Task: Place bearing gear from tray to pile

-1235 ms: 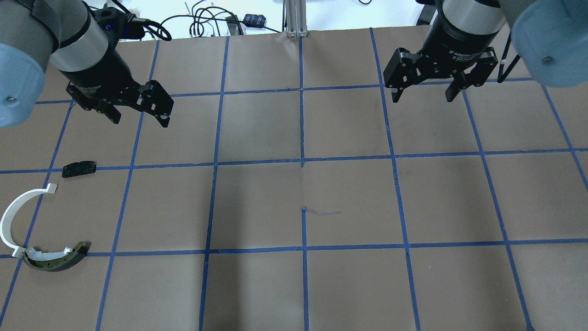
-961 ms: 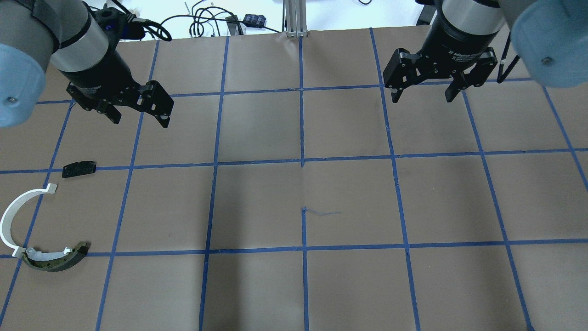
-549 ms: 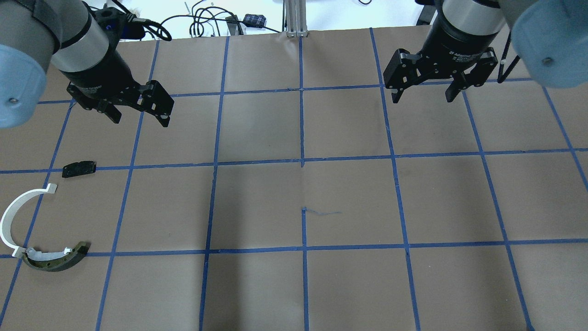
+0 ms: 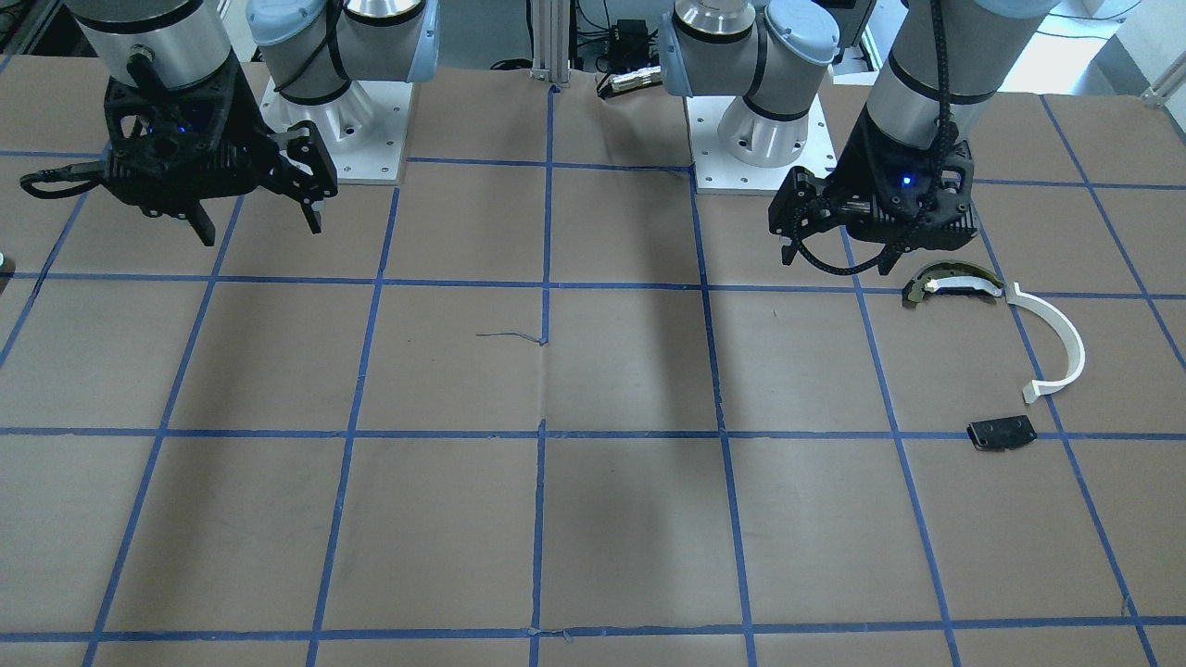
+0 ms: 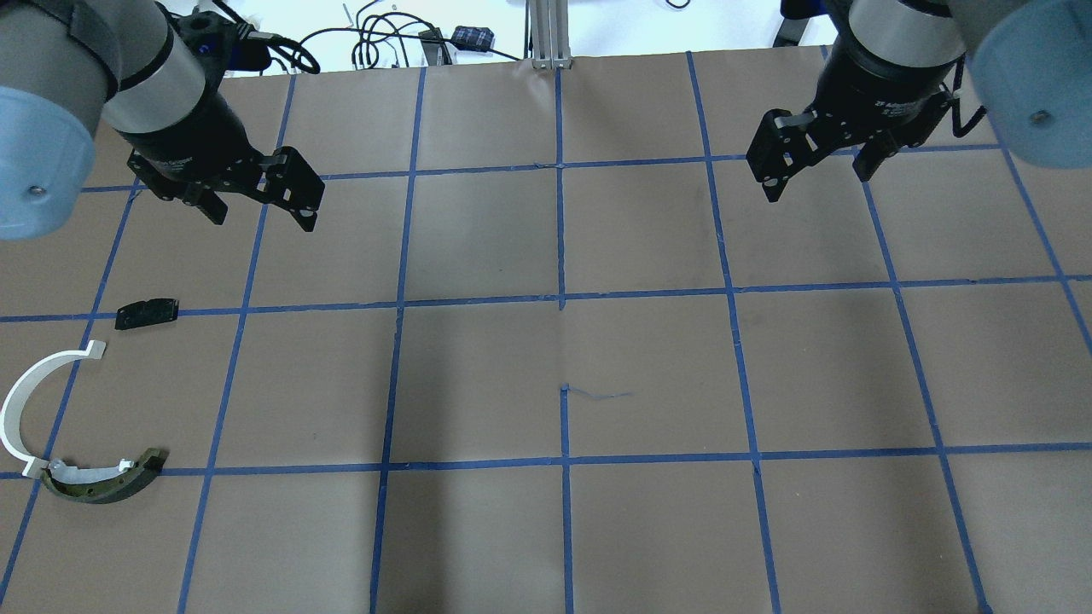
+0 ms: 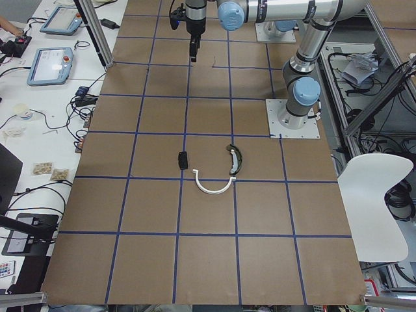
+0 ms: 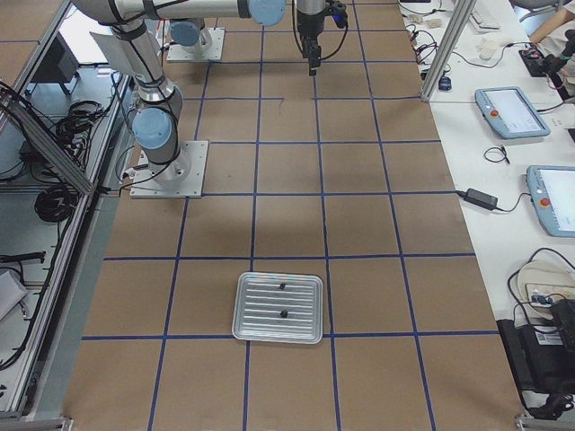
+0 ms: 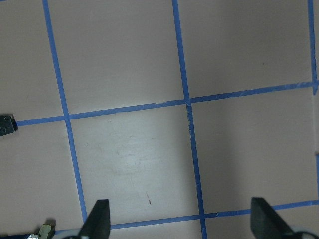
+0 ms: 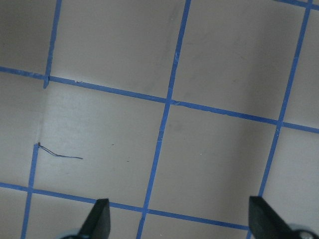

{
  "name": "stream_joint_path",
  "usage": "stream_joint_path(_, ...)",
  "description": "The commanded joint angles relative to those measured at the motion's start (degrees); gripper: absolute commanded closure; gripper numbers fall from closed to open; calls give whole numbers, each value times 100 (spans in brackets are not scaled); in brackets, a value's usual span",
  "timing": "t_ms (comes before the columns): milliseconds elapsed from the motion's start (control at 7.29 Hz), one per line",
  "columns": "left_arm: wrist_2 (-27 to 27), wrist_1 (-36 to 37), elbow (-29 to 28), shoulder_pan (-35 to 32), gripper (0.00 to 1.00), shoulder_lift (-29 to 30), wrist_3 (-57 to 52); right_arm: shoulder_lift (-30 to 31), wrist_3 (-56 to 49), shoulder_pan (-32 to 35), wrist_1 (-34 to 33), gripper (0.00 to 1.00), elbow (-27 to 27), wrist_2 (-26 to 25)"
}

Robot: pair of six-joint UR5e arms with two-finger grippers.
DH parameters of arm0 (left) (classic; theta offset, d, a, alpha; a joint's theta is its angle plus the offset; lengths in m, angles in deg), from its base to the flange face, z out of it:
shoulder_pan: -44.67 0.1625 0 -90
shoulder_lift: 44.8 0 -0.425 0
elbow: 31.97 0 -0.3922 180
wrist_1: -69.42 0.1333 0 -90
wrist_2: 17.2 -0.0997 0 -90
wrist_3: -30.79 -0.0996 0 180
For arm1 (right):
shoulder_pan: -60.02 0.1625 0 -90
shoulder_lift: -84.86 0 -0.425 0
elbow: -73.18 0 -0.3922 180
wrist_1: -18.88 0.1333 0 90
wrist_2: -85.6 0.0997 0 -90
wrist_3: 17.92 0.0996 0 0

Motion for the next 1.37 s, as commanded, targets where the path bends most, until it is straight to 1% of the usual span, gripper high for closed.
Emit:
stream_joint_path(0, -3, -10, 0, 0, 0, -4, 6, 75, -1797, -979, 221, 0, -7, -59)
stream_joint_path(137, -3, -19, 9, 0, 0, 5, -3, 84, -3253, -1811, 232, 0, -7, -59)
stream_joint_path(275, -3, 7, 0, 0, 0, 23, -3, 23, -4677, -2925, 215, 0, -42, 2)
stream_joint_path(412, -3, 7, 0, 0, 0, 23, -3, -264, -5900, -3997, 119, 0, -199, 46)
stream_joint_path(549, 6, 7, 9, 0, 0, 40, -3, -824, -6713, -4687, -457, 0, -261, -14)
stream_joint_path(686, -3, 7, 9, 0, 0, 40, -3, -1308, -7391, -5077, -1045, 0, -270, -41)
stream_joint_path(824, -3, 7, 9, 26, 0, 49, -3, -1757, -8051, -5333, -1521, 0, -314, -154)
stream_joint_path(961, -3, 7, 9, 26, 0, 40, -3, -2057, -8806, -5562, -2091, 0, -358, -147)
stream_joint_path(1098, -3, 7, 9, 26, 0, 67, -3, -2339, -9561, -5634, -2297, 0, -489, -147)
stream_joint_path(1235, -3, 7, 9, 26, 0, 67, -3, -2620, -10082, -5791, -2682, 0, -560, -138)
